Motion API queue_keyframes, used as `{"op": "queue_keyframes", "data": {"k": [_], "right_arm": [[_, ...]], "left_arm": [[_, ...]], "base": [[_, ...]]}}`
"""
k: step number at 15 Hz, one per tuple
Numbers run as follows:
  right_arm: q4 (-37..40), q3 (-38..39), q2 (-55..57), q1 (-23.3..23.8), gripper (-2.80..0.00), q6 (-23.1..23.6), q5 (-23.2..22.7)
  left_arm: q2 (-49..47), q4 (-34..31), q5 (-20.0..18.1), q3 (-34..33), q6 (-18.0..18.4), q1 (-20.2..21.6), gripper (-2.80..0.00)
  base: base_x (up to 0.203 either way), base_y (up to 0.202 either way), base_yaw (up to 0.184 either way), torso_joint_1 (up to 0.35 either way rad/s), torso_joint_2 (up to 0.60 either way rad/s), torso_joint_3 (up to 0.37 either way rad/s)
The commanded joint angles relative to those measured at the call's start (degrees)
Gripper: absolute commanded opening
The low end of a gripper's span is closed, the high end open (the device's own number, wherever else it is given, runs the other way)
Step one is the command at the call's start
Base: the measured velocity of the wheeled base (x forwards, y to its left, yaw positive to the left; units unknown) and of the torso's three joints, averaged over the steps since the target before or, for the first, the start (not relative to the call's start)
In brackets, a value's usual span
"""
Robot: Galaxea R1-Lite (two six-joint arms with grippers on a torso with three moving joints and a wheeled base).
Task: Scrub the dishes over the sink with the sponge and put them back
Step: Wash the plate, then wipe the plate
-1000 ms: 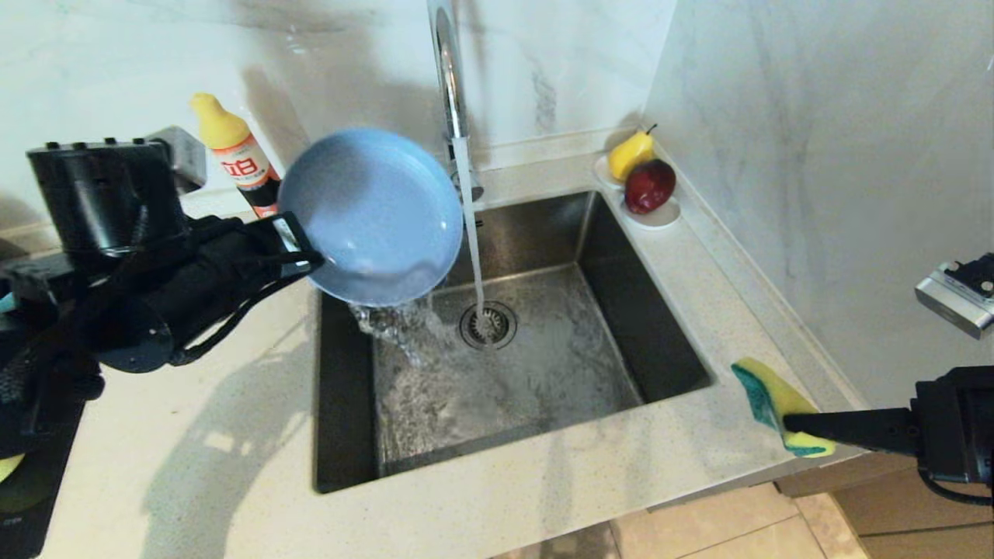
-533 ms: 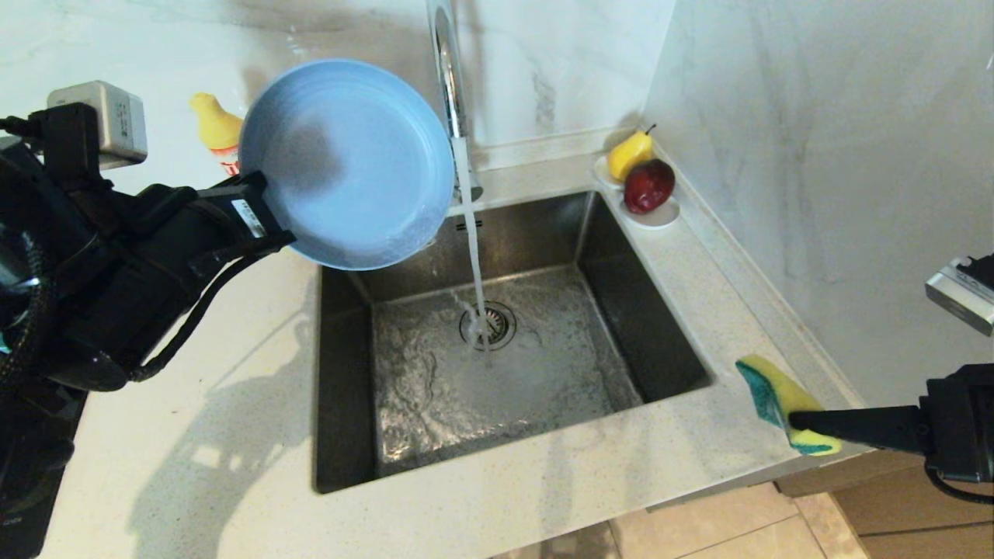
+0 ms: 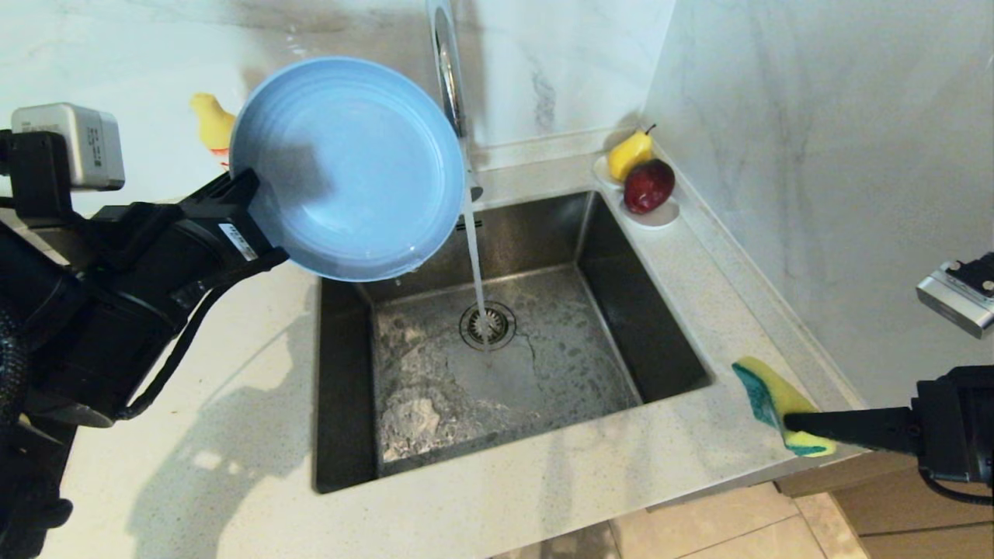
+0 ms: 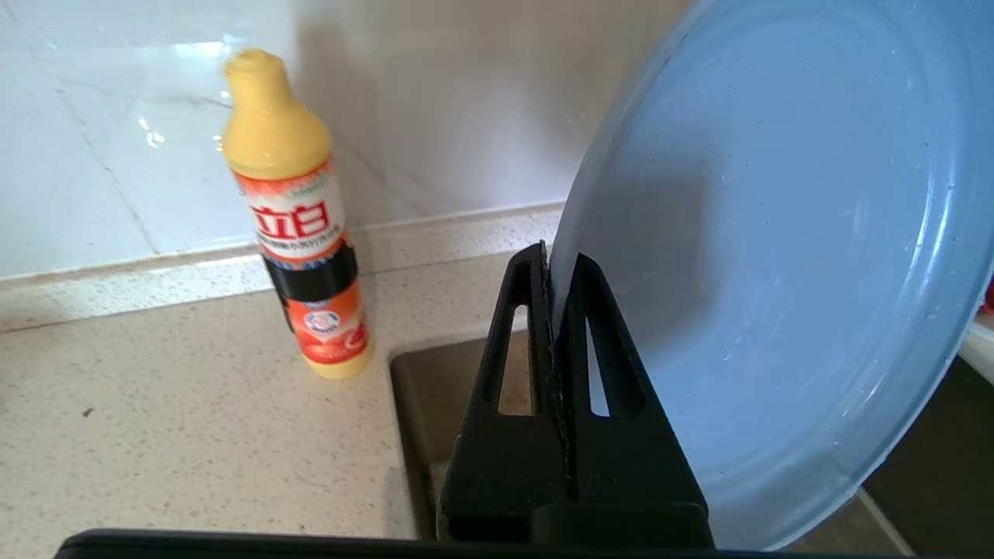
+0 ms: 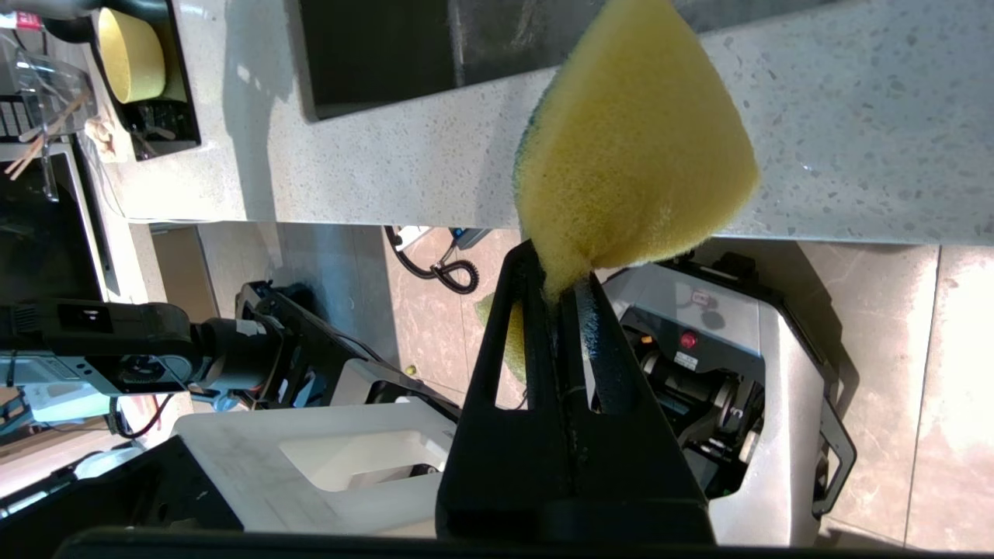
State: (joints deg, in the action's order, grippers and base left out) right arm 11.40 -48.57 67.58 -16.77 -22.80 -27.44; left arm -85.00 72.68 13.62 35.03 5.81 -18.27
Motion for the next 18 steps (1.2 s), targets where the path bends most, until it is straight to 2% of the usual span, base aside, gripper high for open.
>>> {"op": "queue_keyframes", "data": {"k": [1,3,4,6,8,10,13,15,18], "right_arm": [[0.03,-0.04,0.44,-0.01,-2.80,-0.14,-0.25],[0.04,-1.23,0.19,-0.10,-2.80,-0.23,-1.84],[0.21,-1.89,0.18,-0.11,-2.80,-0.23,-2.36],[1.27,-6.31,0.35,-0.64,-2.80,-0.42,-4.49],[5.60,-13.01,1.29,-2.00,-2.80,-0.60,-6.87],[10.72,-18.26,3.13,-4.28,-2.80,-0.66,-8.66],[13.37,-22.92,5.33,-9.43,-2.80,-0.82,-9.13],[16.59,-27.06,8.13,-11.63,-2.80,-0.35,-9.05],[18.82,-31.37,12.44,-14.33,-2.80,-0.06,-8.96]], "left_arm": [[0.81,0.01,0.01,-0.05,-0.27,-0.01,-2.80],[0.94,-5.25,0.00,-0.64,-1.18,-0.04,-2.80],[1.25,-9.27,-0.13,-1.22,-3.04,-0.15,-2.80],[3.64,-20.95,-2.07,-1.17,-12.02,-1.02,-2.80],[6.53,-33.63,-7.56,-0.85,-17.84,-2.91,-2.80],[7.22,-37.18,-10.43,1.01,-22.95,-5.40,-2.80],[7.38,-38.83,-15.58,1.22,-22.89,-6.33,-2.80],[6.86,-39.01,-16.34,2.63,-21.84,-6.82,-2.80],[5.56,-38.45,-15.89,3.41,-17.94,-10.30,-2.80]], "base": [[0.000,0.000,0.000,0.000,0.00,0.000],[0.000,0.000,0.000,0.000,0.00,0.000],[0.000,0.000,0.000,0.000,0.00,0.000],[0.000,0.000,0.000,0.000,0.00,0.000],[0.000,0.000,0.000,0.000,0.00,0.000],[0.000,0.000,0.000,0.000,0.00,0.000],[0.000,0.000,0.000,0.000,0.00,0.000],[0.000,0.000,0.000,0.000,0.00,0.000],[0.000,0.000,0.000,0.000,0.00,0.000]]}}
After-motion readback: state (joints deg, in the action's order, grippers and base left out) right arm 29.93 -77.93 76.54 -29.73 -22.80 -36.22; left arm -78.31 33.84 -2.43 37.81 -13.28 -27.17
